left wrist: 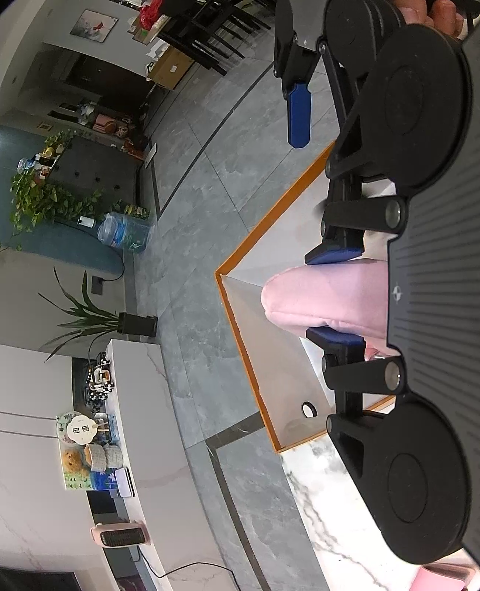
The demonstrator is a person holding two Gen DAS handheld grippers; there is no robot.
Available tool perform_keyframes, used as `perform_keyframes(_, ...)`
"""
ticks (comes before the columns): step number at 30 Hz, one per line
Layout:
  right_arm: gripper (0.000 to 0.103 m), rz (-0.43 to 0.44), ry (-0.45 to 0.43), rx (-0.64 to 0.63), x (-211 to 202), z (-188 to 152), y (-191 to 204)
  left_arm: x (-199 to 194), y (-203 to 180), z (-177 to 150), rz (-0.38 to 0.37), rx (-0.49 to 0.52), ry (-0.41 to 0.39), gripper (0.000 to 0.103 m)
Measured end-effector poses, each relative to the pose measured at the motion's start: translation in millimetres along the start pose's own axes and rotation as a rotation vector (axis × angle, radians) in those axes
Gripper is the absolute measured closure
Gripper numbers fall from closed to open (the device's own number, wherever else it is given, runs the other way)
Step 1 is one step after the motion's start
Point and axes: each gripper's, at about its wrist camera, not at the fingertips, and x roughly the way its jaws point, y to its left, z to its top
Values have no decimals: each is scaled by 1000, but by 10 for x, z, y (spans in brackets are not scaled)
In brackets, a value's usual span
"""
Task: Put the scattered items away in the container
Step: 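Open the right gripper over the box while the left gripper releases the pouch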
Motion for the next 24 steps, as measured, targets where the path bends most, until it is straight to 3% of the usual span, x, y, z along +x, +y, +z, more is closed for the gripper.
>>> perform_keyframes(8,22,-9,4,1,1,20,31,-6,9,-7,8,-12,7,59)
perform_keyframes(12,22,-13,1,6,-17,33,23,-47,-37,9,25,-15,-3,43)
perform_keyframes(24,22,-25,1,2,-47,58,47,-69,-19,13,12,-45,0,43)
